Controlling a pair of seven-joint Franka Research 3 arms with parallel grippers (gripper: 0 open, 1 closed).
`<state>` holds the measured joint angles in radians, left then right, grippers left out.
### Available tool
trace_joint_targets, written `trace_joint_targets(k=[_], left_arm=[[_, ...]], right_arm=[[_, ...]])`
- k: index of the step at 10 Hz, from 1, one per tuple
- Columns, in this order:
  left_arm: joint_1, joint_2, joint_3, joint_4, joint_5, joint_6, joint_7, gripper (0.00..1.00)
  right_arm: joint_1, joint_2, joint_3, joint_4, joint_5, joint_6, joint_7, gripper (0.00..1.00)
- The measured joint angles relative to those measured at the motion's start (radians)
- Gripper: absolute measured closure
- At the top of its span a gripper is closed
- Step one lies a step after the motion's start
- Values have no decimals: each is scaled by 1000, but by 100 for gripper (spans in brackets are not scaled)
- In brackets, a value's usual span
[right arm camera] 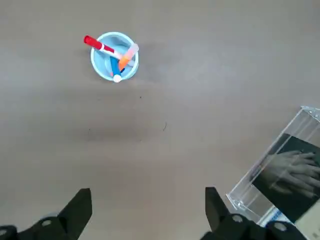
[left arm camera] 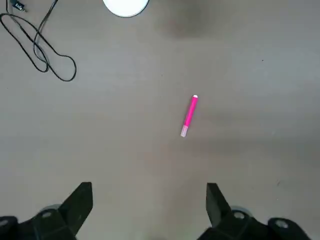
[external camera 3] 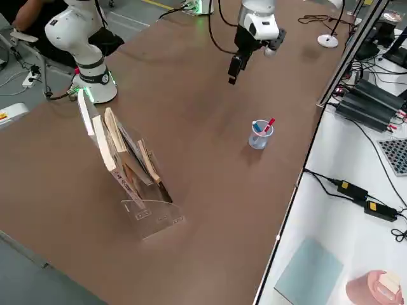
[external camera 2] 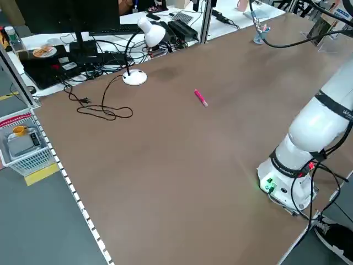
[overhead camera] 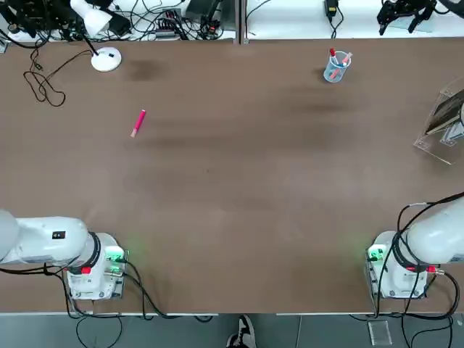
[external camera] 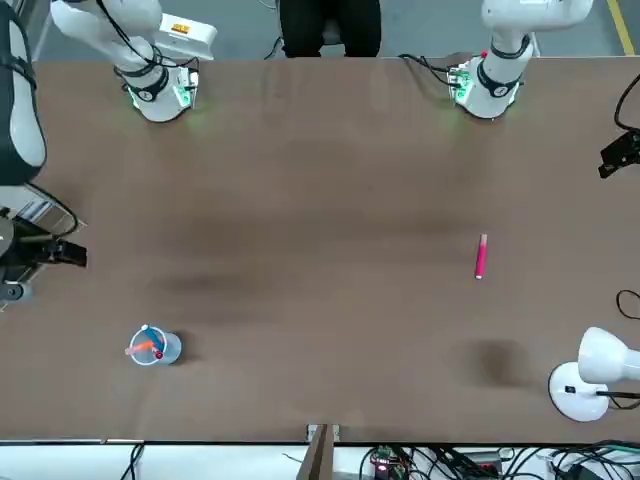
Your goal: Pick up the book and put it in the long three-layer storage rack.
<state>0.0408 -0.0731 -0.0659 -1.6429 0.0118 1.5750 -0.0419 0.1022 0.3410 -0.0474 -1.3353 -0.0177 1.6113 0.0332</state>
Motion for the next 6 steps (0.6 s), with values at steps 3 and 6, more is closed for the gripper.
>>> trace_joint_targets(k=[3,6], left_arm=[[0,0,0,0,0,0,0,0],[0,0,0,1,0,-1,0,0]], right_arm=[[-4,-76,0,-24,-2,-25,9,0],[-17,-139,0,-53,-2,-39,70,0]])
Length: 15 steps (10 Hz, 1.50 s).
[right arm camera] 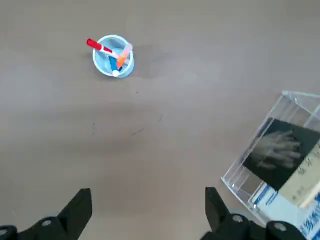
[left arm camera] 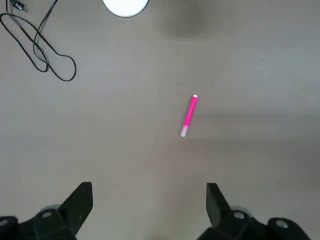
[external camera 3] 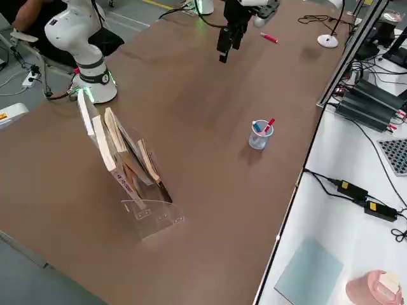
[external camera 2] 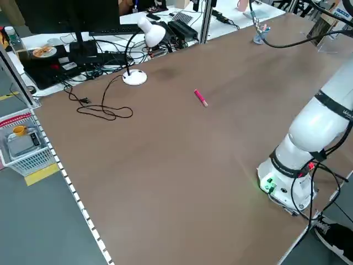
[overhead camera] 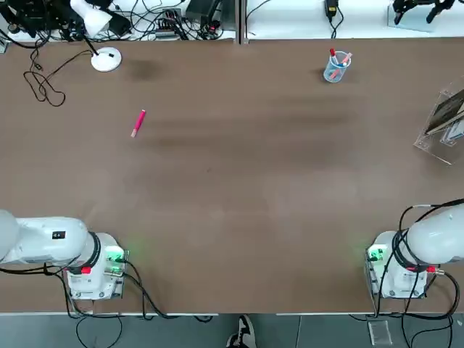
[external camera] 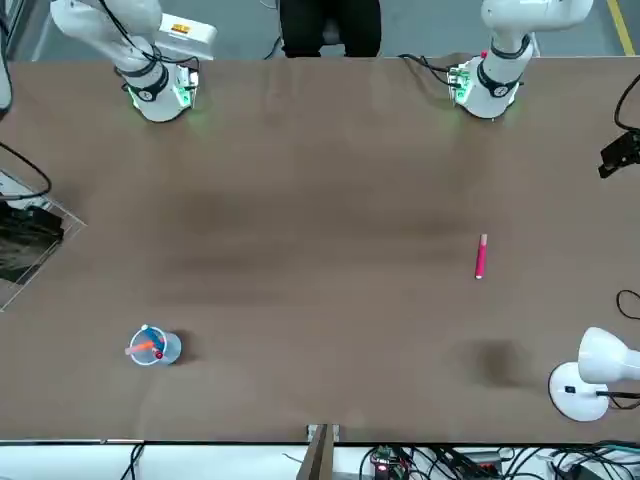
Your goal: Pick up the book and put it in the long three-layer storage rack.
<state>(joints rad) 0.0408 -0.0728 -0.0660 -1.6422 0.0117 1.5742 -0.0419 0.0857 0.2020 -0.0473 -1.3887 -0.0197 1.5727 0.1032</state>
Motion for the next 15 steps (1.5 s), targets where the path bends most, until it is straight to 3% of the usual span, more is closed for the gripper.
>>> trace_joint_targets(k=[9,15], left_arm=[[0,1,0,0,0,-1,0,0],[0,2,-1,0,0,-1,0,0]], right_arm=[[-38,-111,4,-116,0,37,-35,0],[-39,-151,13,-129,0,41,-55,0]])
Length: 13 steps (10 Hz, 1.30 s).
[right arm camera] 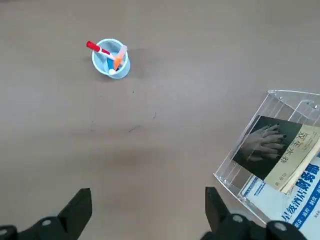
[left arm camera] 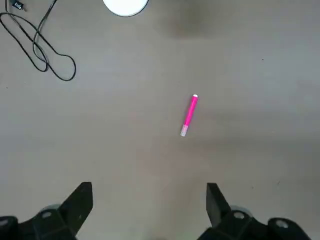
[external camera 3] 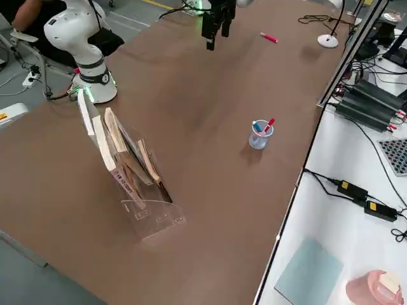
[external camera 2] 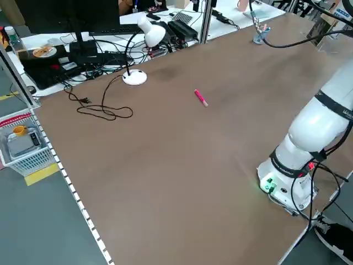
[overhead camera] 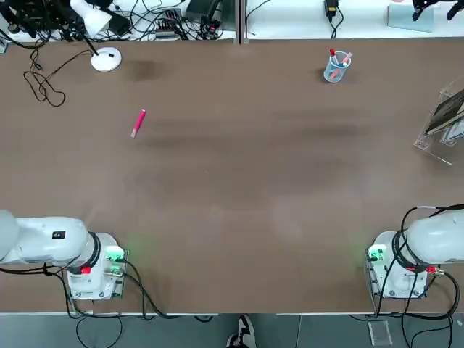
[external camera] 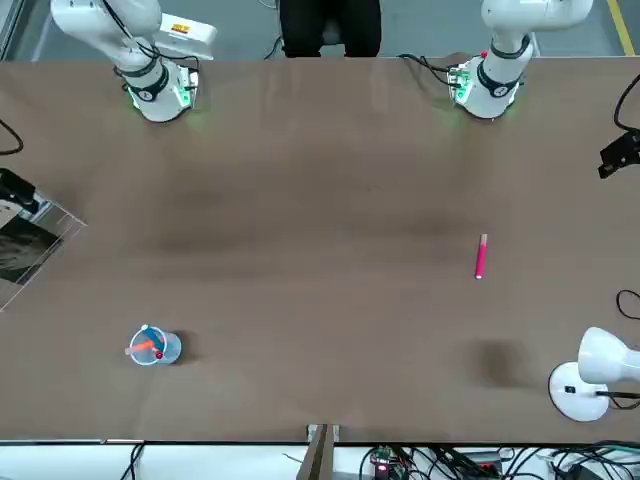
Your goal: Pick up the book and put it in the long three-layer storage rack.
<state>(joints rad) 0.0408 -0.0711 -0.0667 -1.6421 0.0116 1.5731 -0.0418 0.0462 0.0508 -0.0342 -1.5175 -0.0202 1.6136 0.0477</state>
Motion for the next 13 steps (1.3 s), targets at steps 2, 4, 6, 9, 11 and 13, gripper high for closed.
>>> trace_joint_targets(k=[2,4,6,9,11,13], left_arm=[[0,0,0,0,0,0,0,0],[0,0,-1,0,0,0,0,0],[0,0,-1,0,0,0,1,0],[0,0,-1,0,0,0,4,0],[0,0,-1,0,0,0,5,0],[0,0,-1,0,0,0,5,0]], right_arm=[[0,0,1,-3,0,0,-19,0],[0,0,1,-8,-1,0,-55,0],[0,0,0,-10,-1,0,-77,0],[4,-2,1,-10,-1,-1,-87,0],[11,-7,4,-10,-1,-19,-87,0],[17,-15,7,-7,-1,-32,-87,0]])
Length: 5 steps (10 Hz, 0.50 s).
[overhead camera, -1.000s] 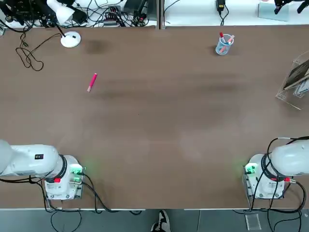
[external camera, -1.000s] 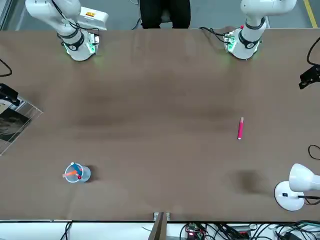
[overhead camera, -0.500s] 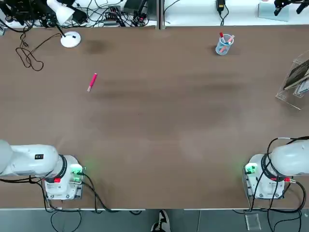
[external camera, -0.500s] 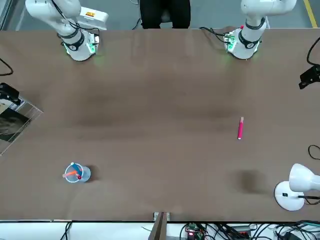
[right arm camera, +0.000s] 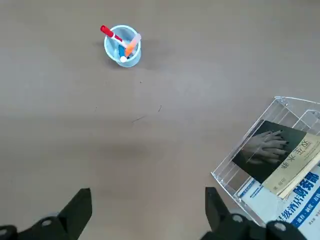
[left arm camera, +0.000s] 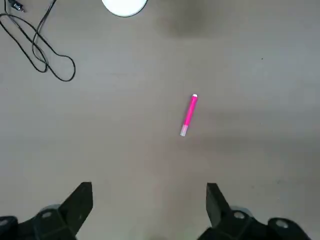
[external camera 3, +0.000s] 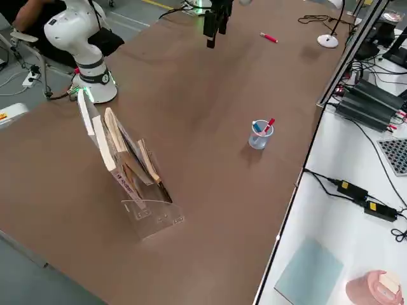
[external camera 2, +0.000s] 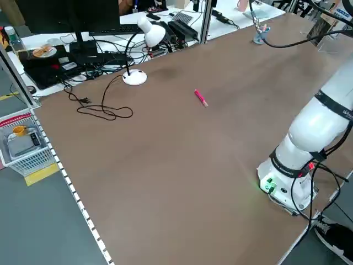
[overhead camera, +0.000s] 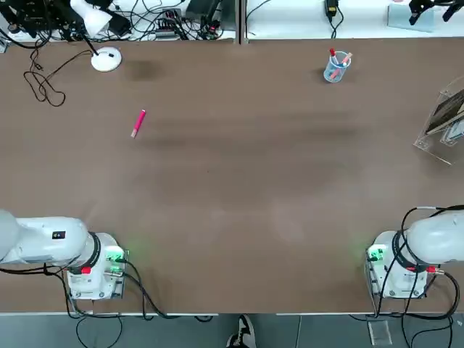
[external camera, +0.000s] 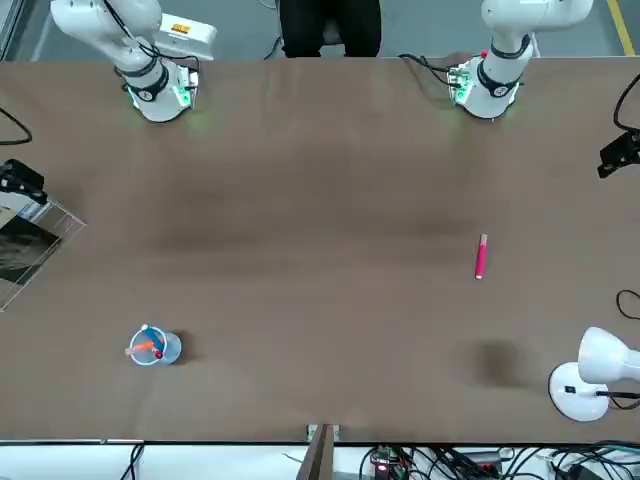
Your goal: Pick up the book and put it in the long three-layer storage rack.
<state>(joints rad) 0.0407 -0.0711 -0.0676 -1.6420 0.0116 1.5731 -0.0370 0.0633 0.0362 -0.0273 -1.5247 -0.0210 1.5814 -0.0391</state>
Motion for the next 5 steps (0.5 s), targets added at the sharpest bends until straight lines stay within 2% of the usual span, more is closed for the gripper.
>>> trace_joint_targets(k=[5], left_arm=[[0,0,0,0,0,0,0,0]], right_arm=[[5,-7,1,4,0,-8,0,0]])
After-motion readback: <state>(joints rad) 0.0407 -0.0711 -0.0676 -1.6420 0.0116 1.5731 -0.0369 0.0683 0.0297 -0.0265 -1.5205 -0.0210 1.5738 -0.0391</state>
